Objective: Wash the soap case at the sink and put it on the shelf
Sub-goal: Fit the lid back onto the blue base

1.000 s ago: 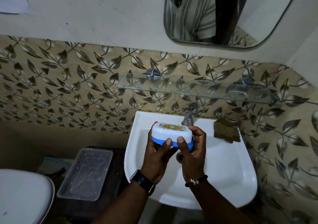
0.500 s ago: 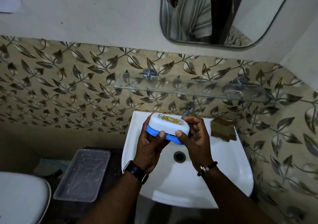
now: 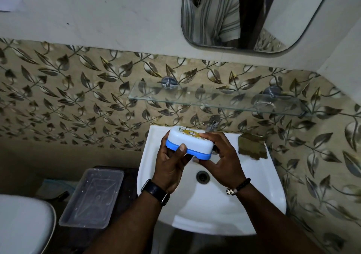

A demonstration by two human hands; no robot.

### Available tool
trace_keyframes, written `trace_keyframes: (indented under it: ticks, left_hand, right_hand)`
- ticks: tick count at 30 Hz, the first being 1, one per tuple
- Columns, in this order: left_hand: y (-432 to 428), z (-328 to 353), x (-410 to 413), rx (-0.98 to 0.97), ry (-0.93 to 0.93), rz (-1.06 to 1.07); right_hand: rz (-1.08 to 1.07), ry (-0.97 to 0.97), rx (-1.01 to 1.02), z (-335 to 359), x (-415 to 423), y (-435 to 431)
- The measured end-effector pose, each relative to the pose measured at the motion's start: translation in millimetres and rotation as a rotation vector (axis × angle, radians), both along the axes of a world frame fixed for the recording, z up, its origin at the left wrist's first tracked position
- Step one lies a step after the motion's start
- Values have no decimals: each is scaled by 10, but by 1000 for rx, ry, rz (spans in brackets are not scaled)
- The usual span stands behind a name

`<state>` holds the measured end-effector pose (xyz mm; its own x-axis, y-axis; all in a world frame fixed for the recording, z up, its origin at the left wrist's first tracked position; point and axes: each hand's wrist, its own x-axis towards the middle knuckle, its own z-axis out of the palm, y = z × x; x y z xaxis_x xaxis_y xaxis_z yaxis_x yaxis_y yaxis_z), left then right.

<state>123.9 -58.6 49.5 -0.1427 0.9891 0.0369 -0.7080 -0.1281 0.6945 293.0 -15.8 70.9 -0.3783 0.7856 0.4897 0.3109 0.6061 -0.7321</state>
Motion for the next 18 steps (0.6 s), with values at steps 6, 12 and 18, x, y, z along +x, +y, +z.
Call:
trace_keyframes:
  ticks: [6, 12, 18]
  left_hand:
    - [11, -20, -11, -4, -14, -75]
    - [112, 142, -158, -347, 70, -65]
    - [254, 204, -242, -460, 210, 78]
  right_hand:
    - [-82, -63, 145, -31, 44, 6]
    - [-71, -168, 208, -108, 81, 35]
    - [50, -6, -212, -110, -75, 80]
